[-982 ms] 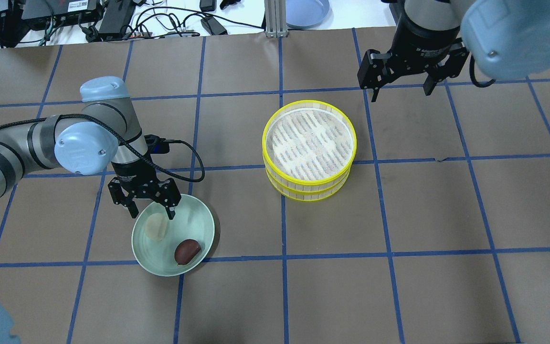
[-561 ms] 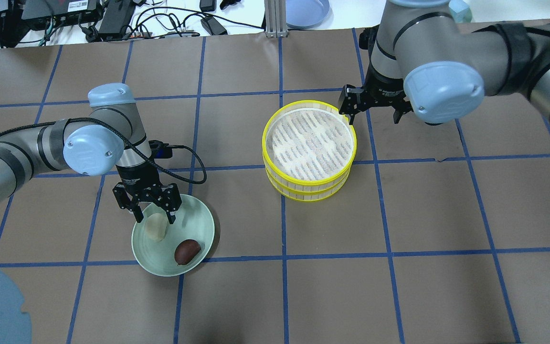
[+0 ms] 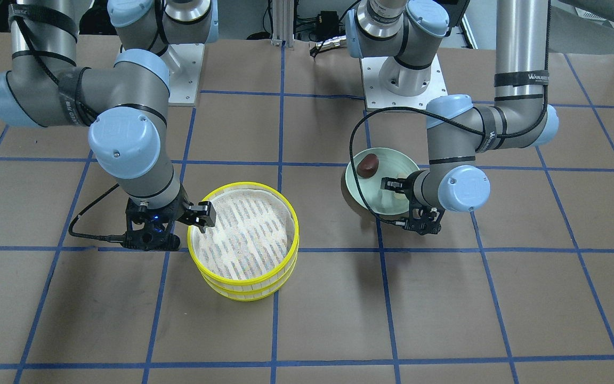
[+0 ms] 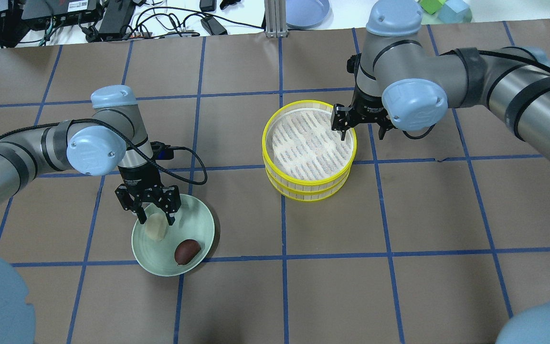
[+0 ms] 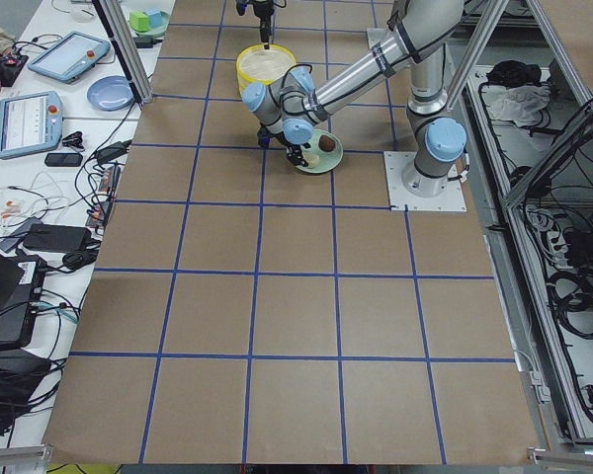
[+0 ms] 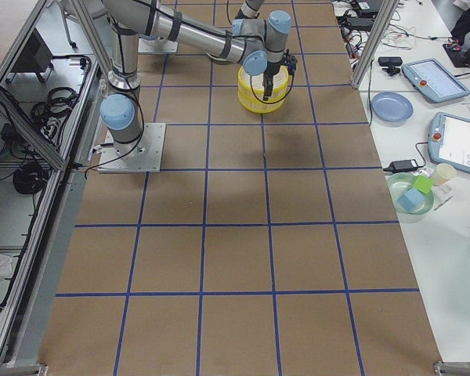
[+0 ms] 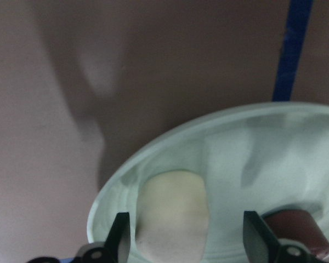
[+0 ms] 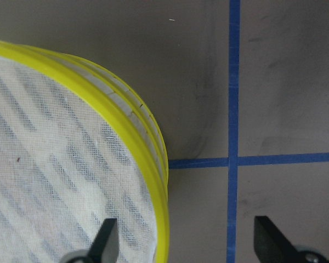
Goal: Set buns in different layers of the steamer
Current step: 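Lift the white bun with the left gripper while the right lifts the top steamer tier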
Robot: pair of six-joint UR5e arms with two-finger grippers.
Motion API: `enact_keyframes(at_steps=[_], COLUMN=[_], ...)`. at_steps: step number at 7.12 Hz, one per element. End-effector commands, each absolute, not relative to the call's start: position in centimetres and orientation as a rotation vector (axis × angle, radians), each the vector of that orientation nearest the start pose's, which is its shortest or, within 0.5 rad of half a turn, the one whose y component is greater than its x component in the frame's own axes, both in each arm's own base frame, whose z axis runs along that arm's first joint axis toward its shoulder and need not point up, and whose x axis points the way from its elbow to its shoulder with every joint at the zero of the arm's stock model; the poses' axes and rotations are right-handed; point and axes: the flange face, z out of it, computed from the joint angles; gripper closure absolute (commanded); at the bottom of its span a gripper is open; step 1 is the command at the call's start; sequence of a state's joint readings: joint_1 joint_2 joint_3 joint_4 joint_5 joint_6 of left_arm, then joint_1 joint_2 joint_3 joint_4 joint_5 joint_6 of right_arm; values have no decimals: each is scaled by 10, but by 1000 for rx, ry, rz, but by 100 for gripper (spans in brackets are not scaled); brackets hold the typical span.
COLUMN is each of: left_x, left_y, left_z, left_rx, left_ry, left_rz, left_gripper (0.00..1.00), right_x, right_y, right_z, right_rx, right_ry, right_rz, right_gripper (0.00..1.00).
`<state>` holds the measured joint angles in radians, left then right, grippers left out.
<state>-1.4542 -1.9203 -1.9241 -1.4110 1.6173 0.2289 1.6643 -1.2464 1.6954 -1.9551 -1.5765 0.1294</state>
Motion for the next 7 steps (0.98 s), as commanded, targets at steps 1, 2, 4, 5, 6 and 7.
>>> enact_keyframes(at_steps=[1, 2, 4, 5, 6, 7], left_x=[-72, -72, -72, -79, -85, -96], left_y=[-493, -494, -507, -514, -528, -538], left_z=[168, 167, 189, 218, 260, 299], left_rx=[194, 197, 181, 193, 104, -35], left_ry=[3066, 3064, 3083, 3085, 3150, 3189], left_rz=[862, 867, 795, 778, 733, 670], left_gripper=[59, 100, 100, 100, 100, 100], right_x=[186, 186, 186, 185, 182, 175], right_y=[-566, -565, -563, -564, -561, -558], right_z=[284, 283, 283, 293, 319, 350], right_rx=[65, 65, 65, 67, 72, 72], right_ry=[3157, 3156, 3158, 3157, 3156, 3157], right_rz=[133, 160, 169, 141, 114, 112], right_gripper=[72, 92, 100, 100, 100, 100])
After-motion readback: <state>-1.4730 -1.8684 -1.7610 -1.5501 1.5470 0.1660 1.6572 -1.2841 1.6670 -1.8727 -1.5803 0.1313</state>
